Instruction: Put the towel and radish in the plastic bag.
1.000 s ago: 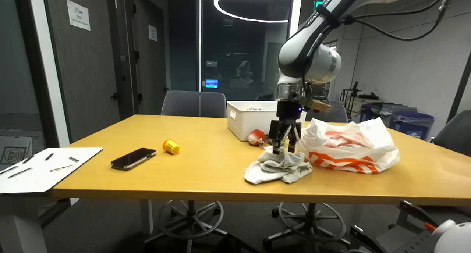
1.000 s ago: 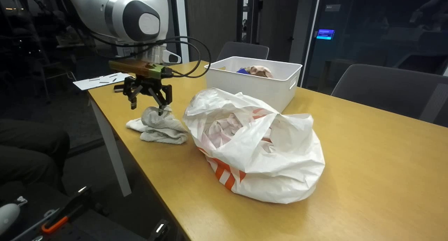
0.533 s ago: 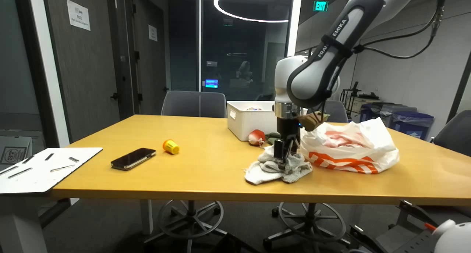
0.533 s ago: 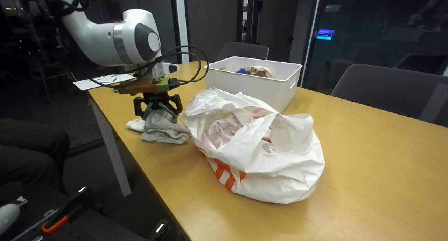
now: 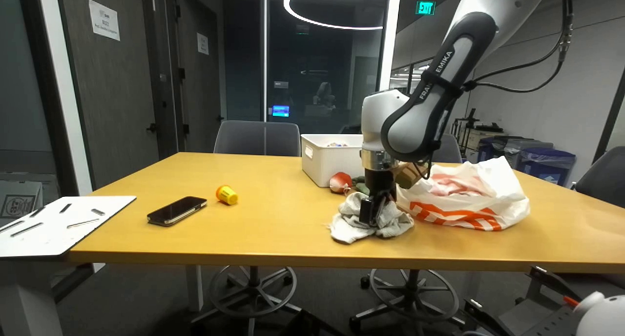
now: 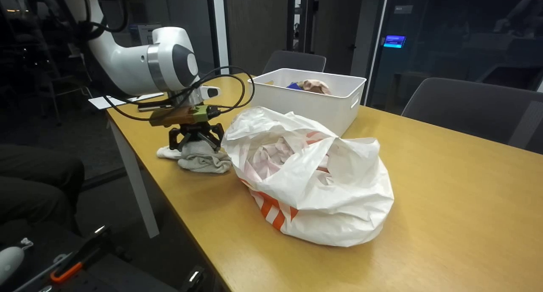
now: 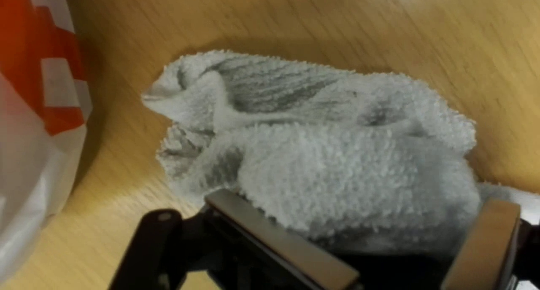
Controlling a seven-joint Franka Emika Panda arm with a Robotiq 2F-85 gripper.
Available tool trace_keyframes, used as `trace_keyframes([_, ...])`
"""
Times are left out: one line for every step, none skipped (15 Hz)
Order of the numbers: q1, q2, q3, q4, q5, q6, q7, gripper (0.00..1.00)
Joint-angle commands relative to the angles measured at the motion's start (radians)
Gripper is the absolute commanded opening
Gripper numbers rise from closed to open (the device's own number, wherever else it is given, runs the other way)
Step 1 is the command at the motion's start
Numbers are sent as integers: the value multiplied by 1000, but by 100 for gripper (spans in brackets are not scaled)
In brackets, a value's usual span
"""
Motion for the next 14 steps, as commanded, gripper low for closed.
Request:
trace_keyframes([14, 22, -16, 28, -1, 8, 31, 50])
trace_keyframes([5, 15, -9, 29, 16, 9, 25, 43])
trace_keyframes([-16, 1, 12, 27, 55, 13, -6, 34])
trace_keyframes([-34, -13, 30, 25, 95, 17, -30, 28])
trace_keyframes([-54, -31, 50, 21, 142, 24, -60, 20])
trace_keyframes([-77, -49, 77, 17, 202, 29, -98, 14])
trace_keyframes([-110, -84, 119, 5, 282, 35, -158, 8])
trace_keyframes([-105, -128, 120, -7, 298, 27, -155, 3])
trace_keyframes([-97, -168, 115, -16, 301, 19, -146, 1])
trace_keyframes([-69, -220, 84, -31, 254, 9, -92, 0])
trace_keyframes([-50, -272, 58, -46, 202, 3, -40, 0])
trace_keyframes([-41, -325, 38, -61, 148, -2, 15, 0])
trace_keyframes([-38, -379, 23, -78, 83, -9, 86, 2])
trace_keyframes([-45, -431, 18, -94, 16, -20, 158, 1])
